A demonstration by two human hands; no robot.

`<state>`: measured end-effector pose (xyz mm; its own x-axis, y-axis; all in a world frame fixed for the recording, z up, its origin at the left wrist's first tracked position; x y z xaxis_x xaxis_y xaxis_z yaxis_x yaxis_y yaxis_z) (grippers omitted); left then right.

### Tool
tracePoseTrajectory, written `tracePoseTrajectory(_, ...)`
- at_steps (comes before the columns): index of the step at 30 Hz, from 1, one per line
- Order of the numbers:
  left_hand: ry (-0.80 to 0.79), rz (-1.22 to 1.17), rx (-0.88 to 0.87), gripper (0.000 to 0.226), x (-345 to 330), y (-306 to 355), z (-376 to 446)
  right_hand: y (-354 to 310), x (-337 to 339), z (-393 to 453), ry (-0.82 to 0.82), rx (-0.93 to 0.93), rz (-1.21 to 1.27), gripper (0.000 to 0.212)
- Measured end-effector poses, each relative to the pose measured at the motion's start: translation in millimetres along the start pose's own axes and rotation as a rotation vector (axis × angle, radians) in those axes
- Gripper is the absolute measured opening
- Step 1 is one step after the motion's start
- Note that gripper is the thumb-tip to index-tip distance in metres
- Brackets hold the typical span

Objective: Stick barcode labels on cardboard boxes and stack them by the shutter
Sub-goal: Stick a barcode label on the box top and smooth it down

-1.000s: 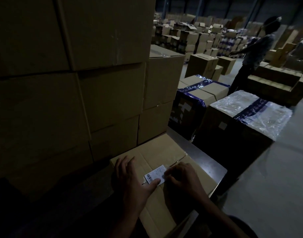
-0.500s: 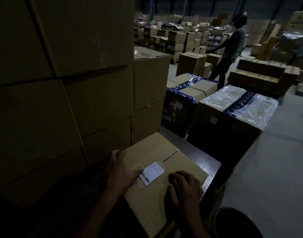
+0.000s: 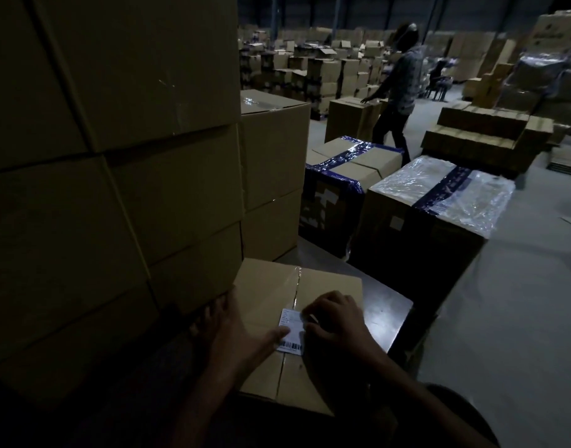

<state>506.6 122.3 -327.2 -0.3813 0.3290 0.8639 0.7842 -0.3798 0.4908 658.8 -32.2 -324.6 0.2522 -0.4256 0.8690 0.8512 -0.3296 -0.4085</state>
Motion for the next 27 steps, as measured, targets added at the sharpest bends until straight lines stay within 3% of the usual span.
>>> tracePoseTrajectory(4, -0.003, -0.112, -0.023, 0.131, -9, 0, -4, -13, -1, -7, 0.110, -0.034, -0.085, 0.022)
tracePoseTrajectory(9, 0.013, -0.123, -0.010, 0.133, -8, -3, -4, -14, 1, -4, 0.096, -0.056, -0.072, 0.017)
tracePoseTrajectory(24, -0.026, -0.177, -0.004, 0.133, -10, -3, -5, -11, 1, -7, 0.066, -0.071, 0.011, 0.015)
tracePoseTrajectory(27, -0.039, -0.189, -0.002, 0.130, -8, -3, -5, -6, 8, -18, 0.146, -0.138, 0.036, 0.023)
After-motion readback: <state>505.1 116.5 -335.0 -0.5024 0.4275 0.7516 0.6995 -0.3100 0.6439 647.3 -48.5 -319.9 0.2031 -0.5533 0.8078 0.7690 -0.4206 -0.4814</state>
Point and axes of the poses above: each hand's wrist, its own z-axis towards the middle knuckle, its own x-axis out of the back of the hand, y = z × x, the point moved 6 cm from there along z, towards the middle knuckle, and after that the axes turned 11 degrees about x, right-handed, at the moved point
